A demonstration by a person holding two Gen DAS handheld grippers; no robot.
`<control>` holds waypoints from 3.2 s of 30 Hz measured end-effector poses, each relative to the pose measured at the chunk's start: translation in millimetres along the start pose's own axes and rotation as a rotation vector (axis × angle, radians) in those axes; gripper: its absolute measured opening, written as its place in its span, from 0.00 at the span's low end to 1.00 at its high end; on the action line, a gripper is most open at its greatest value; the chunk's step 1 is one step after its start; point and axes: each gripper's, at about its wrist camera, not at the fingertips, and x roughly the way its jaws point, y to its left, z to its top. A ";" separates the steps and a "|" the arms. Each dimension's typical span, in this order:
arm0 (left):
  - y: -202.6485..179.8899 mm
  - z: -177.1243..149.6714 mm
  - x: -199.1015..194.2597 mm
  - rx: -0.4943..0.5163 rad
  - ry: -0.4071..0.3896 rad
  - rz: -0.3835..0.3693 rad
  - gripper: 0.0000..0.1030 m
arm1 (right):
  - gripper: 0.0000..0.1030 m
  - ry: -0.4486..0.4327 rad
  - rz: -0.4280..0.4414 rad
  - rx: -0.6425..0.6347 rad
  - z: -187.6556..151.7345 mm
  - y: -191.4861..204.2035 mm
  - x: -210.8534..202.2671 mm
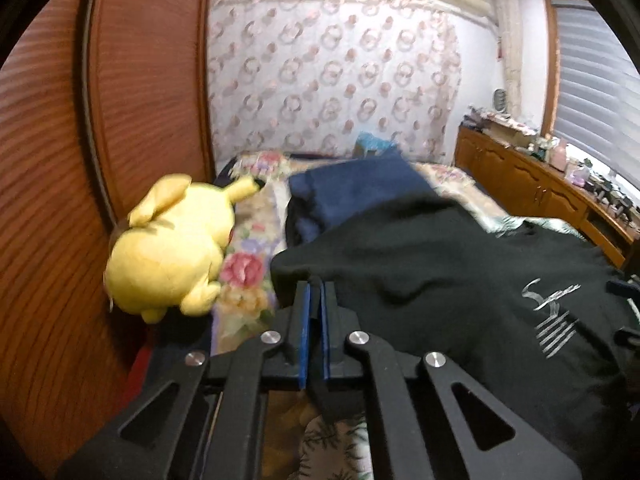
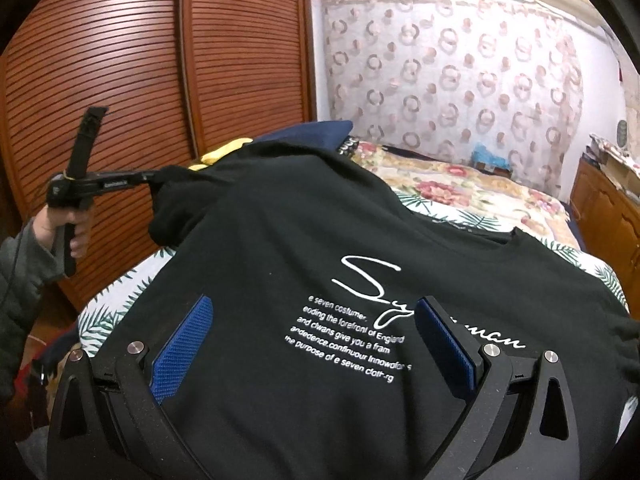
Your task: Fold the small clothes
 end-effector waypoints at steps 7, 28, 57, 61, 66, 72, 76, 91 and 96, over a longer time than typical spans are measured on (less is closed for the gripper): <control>-59.8 50.2 -19.6 0.082 -0.063 -0.100 0.00 | 1.00 -0.020 -0.023 0.032 0.3 -16.8 -8.9; -132.7 47.4 -7.4 0.184 0.008 -0.151 0.49 | 0.99 -0.023 -0.078 0.090 -4.5 -69.2 -21.2; -100.5 -11.7 -2.2 0.088 0.055 -0.113 0.58 | 0.06 0.193 0.161 -0.004 71.9 -62.2 134.9; -105.5 -13.1 -0.7 0.089 0.056 -0.121 0.58 | 0.10 0.155 0.028 0.033 82.4 -84.8 118.4; -111.9 -9.9 3.5 0.101 0.061 -0.120 0.58 | 0.57 0.140 -0.003 0.028 84.1 -91.6 103.8; -120.5 -7.9 5.2 0.103 0.055 -0.140 0.58 | 0.57 0.117 -0.024 0.022 79.9 -111.4 72.1; -133.7 -11.3 10.4 0.114 0.070 -0.160 0.58 | 0.57 0.112 -0.053 0.027 69.8 -131.0 33.3; -194.6 -36.3 22.8 0.161 0.151 -0.236 0.58 | 0.57 0.148 -0.253 0.114 -30.7 -213.1 -82.2; -213.6 -45.0 30.3 0.190 0.189 -0.247 0.58 | 0.57 0.177 -0.291 0.171 -66.5 -236.0 -97.3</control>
